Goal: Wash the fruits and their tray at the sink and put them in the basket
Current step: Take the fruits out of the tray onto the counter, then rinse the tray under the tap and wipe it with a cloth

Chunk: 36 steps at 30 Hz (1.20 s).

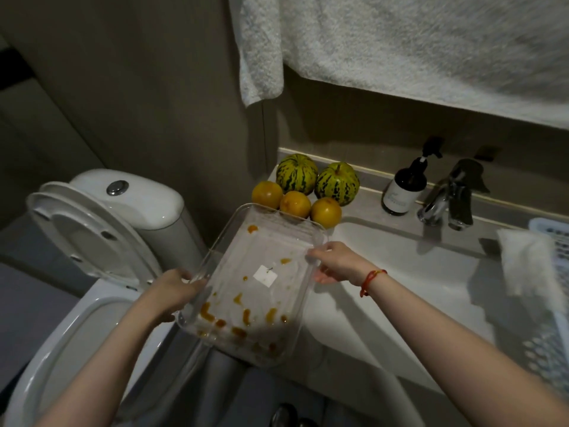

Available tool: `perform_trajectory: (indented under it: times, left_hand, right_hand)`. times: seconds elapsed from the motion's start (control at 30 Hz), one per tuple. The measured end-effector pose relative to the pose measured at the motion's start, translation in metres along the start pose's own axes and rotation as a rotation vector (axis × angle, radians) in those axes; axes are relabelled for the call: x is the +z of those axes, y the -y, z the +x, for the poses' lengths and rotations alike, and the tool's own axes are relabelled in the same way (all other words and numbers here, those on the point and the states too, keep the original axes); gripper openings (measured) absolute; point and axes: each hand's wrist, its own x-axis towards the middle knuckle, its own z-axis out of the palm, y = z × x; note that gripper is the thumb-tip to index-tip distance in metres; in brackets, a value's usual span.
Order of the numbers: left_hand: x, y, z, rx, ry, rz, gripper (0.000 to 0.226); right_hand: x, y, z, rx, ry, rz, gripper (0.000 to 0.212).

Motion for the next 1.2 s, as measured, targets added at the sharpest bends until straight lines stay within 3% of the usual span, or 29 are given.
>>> perform_trajectory:
  times: [0.1, 0.33, 0.53, 0.63, 0.7, 0.8, 0.87, 1.03, 1.2]
  left_hand:
    - [0.008, 0.003, -0.009, 0.039, -0.03, -0.129, 0.033]
    - [0.02, 0.003, -0.019, 0.121, -0.102, -0.289, 0.036]
    - [0.029, -0.035, -0.021, 0.231, -0.088, -0.475, 0.037]
    - [0.043, -0.064, -0.025, 0.201, 0.021, -0.638, 0.036]
    - [0.057, -0.079, -0.033, 0.157, 0.154, -0.709, 0.02]
    - [0.089, -0.095, -0.047, 0.138, 0.365, -0.656, 0.008]
    - [0.109, -0.103, -0.053, 0.147, 0.404, -0.611, 0.008]
    - [0.137, -0.101, -0.05, 0.13, 0.322, -0.547, 0.048]
    - [0.14, -0.101, -0.044, 0.187, 0.237, -0.468, 0.057]
  right_hand:
    - [0.007, 0.004, -0.005, 0.014, -0.01, 0.039, 0.017]
    - [0.004, -0.014, -0.04, 0.042, -0.081, 0.254, 0.019]
    - [-0.03, -0.038, -0.079, 0.034, -0.303, 0.434, 0.018]
    - [-0.051, -0.051, -0.101, 0.051, -0.428, 0.525, 0.017]
    - [-0.061, -0.065, -0.115, 0.052, -0.51, 0.605, 0.019]
    - [-0.069, -0.093, -0.131, 0.083, -0.603, 0.728, 0.024]
    - [-0.069, -0.11, -0.136, 0.113, -0.661, 0.773, 0.024]
    - [-0.054, -0.136, -0.13, 0.137, -0.758, 0.796, 0.01]
    - [-0.04, -0.136, -0.135, 0.141, -0.719, 0.92, 0.011]
